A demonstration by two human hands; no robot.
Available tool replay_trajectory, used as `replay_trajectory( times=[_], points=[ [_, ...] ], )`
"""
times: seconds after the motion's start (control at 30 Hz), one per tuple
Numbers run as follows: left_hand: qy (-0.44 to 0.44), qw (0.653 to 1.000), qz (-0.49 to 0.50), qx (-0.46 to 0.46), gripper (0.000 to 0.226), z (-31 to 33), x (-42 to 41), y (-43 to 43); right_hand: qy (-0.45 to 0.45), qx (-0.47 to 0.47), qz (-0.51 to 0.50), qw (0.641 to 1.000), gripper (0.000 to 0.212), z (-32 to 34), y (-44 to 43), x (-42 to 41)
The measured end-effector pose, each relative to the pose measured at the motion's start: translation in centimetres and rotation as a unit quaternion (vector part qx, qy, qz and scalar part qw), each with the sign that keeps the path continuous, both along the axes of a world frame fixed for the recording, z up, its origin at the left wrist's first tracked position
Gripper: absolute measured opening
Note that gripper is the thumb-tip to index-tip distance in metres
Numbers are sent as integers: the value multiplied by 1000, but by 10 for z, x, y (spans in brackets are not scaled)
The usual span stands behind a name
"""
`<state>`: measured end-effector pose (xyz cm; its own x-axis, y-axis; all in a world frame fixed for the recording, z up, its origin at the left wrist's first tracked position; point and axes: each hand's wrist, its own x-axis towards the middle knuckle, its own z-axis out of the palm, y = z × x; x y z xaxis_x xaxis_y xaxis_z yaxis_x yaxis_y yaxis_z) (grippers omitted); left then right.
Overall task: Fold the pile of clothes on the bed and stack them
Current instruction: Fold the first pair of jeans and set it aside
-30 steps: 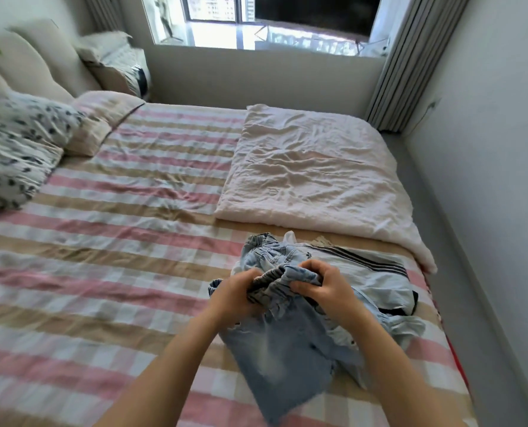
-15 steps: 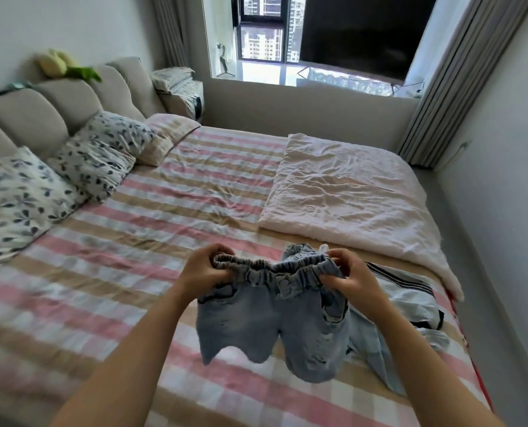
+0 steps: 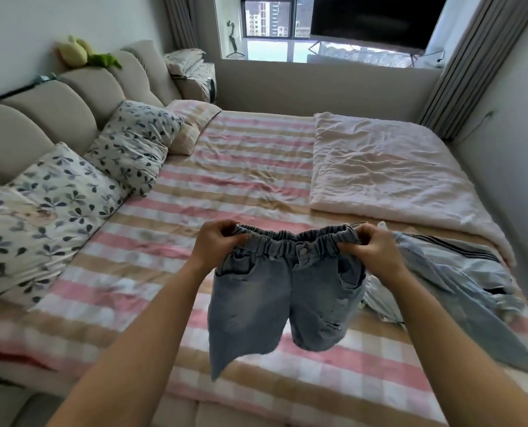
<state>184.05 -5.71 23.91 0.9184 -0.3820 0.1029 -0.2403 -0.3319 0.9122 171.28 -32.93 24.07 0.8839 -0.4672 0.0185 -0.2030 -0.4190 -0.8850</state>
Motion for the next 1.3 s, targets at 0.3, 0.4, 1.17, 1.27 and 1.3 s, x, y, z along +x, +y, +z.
replay_trajectory(
  times=[0.3, 0.4, 1.17, 1.27, 1.3],
  points=[
    [-15, 1000, 5, 6, 9, -6, 28, 56, 35, -142, 16, 989, 30, -2, 62, 21],
    [-53, 997, -6, 53, 2, -6, 33, 61, 48, -78, 54, 994, 25, 3, 62, 26],
    [301, 948, -102, 7, 13, -79, 38, 15, 70, -114, 127, 983, 24, 6, -19, 87],
    [338, 937, -77, 38, 16, -127, 59, 36, 163, -153, 149, 963, 34, -37, 5, 139],
    [349, 933, -67, 49, 17, -143, 65, 43, 185, -159, 150, 958, 36, -55, 14, 153]
  ],
)
